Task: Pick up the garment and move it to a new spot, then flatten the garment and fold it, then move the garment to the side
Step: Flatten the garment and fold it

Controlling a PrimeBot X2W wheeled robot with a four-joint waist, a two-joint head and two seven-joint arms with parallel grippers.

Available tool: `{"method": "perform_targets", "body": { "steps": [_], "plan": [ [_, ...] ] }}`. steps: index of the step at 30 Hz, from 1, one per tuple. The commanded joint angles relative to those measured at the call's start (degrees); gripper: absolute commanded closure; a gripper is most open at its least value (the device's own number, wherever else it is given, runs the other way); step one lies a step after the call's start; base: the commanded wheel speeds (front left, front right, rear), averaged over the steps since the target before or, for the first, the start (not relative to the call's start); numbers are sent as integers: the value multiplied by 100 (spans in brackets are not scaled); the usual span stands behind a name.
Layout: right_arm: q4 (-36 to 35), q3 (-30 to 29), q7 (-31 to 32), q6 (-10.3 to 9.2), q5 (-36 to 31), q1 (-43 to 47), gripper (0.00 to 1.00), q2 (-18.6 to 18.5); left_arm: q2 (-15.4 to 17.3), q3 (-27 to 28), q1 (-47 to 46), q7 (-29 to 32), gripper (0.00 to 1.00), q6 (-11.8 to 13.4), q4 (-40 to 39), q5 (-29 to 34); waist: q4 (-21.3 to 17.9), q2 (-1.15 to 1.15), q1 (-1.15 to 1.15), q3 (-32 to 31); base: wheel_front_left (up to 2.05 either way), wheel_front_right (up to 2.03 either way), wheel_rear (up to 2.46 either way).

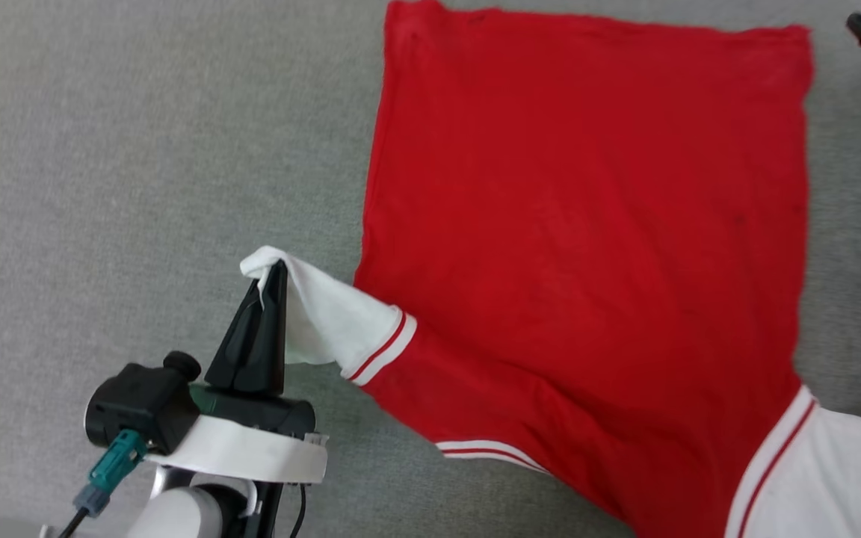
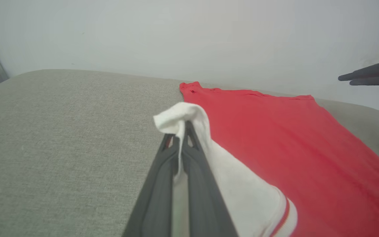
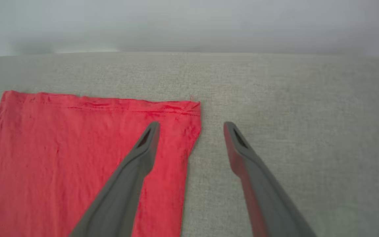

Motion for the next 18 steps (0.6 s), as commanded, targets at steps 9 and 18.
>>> {"method": "perform_targets", "body": {
  "steps": [9,18],
  "plan": [
    [744,-350,559,-2,-440,-827,0,186,-166,-84,-553,-183,100,-239,194,44,574,0,-2,1024,0,0,0],
    [1639,-912,1248,-6,-847,-547,100,478,-203,-18,-628,-287,100,-325,498,12,593,0,-2,928,0,0,0]
  ]
}}
